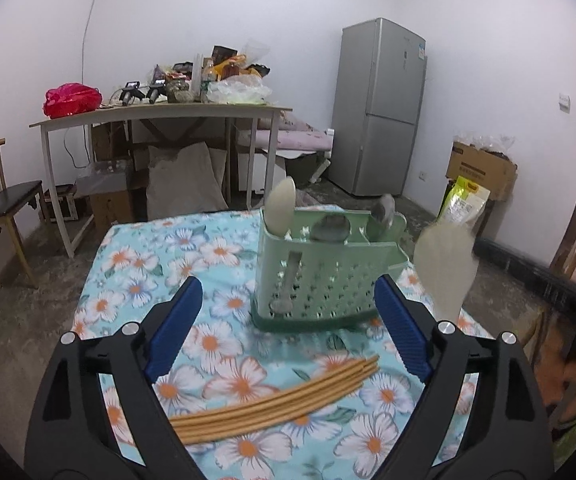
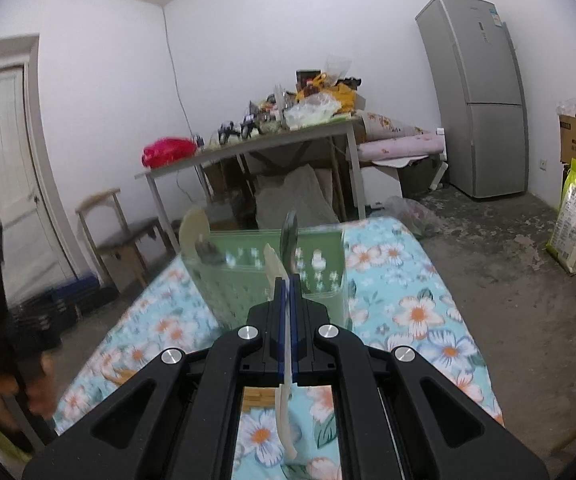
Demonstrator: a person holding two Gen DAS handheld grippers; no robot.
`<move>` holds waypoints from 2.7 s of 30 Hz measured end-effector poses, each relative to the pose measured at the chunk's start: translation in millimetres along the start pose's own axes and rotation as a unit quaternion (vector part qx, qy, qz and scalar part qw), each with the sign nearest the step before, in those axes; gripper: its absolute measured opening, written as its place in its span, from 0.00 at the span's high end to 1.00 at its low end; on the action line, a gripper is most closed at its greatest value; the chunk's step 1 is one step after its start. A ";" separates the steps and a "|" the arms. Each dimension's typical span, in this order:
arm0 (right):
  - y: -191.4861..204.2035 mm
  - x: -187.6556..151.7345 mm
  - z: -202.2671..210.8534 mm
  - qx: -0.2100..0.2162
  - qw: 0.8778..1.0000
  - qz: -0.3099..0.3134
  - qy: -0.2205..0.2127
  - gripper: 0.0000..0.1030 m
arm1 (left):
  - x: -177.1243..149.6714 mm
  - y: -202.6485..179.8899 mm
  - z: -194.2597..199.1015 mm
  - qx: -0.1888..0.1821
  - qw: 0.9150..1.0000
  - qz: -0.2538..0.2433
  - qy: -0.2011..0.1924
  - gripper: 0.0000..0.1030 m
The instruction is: Organize utensils
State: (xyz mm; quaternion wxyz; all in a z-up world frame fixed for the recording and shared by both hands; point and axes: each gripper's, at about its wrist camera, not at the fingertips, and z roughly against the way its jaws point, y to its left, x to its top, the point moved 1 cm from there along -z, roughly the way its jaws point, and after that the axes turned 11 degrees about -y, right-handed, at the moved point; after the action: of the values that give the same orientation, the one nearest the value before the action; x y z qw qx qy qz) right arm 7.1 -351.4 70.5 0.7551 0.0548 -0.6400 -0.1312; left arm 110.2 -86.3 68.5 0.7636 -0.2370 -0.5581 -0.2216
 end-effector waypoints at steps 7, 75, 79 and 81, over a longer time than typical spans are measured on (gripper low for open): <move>-23.5 50.3 -5.3 0.026 0.997 -0.039 -0.057 0.98 | -6.8 7.1 2.4 0.010 1.000 0.030 0.001 0.14; -15.7 -83.2 -43.5 0.023 0.978 -0.039 0.204 0.35 | -73.0 51.7 33.0 0.057 0.991 0.100 0.070 0.13; 5.6 -109.9 -47.9 -0.013 0.969 0.032 0.246 0.25 | -94.1 42.1 29.7 0.067 0.988 0.079 0.114 0.13; 9.0 -120.5 -51.5 -0.021 0.964 0.049 0.260 0.19 | -103.1 37.1 28.7 0.076 0.987 0.063 0.130 0.13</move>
State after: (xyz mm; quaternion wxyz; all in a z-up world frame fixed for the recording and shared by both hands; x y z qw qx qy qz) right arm 41.1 -314.8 -51.0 0.9019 0.0398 -0.4208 -0.0887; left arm 82.4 -32.0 -26.9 0.8580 -0.1821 -0.4532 -0.1588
